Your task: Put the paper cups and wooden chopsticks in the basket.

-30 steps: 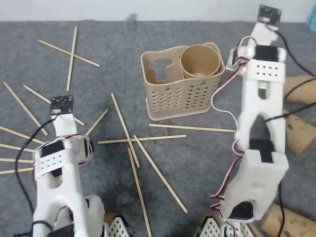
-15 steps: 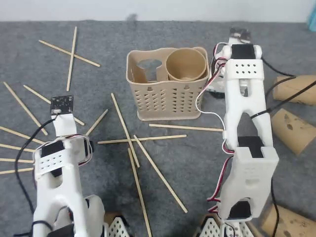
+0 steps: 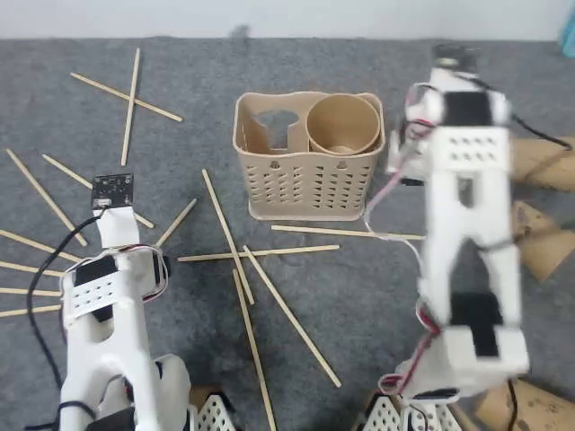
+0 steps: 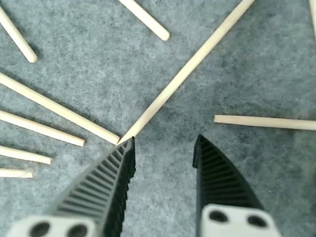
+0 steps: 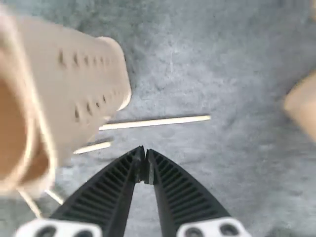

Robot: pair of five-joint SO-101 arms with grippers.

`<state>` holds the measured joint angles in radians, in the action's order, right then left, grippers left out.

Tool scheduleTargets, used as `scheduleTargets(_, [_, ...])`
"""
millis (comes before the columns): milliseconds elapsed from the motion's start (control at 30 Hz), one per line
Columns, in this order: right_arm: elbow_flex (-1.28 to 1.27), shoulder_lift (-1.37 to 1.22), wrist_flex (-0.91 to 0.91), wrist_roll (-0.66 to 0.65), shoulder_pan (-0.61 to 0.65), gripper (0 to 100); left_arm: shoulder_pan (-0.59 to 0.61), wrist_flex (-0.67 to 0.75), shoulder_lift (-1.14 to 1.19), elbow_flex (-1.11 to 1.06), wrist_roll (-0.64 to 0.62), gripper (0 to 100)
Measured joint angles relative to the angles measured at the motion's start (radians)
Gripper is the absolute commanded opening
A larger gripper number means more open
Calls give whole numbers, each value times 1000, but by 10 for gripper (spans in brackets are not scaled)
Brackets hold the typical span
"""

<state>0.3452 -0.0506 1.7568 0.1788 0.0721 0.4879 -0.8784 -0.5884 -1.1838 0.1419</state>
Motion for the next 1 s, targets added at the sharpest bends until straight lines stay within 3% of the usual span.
scheduleTargets(167, [-127,178,0,-160,-215,13,0,0,0,0,0,184])
scheduleTargets(367, [-262,190,0,-341,-477,139,0,0,0,0,0,184])
scheduleTargets(767, [-275,83,-20,-589,-776,154,0,0,0,0,0,184])
scheduleTargets(900, [-275,-14,-121,-601,-819,123,0,0,0,0,0,184])
scheduleTargets(1000, [-275,-86,-193,-601,-870,3,0,0,0,0,0,184])
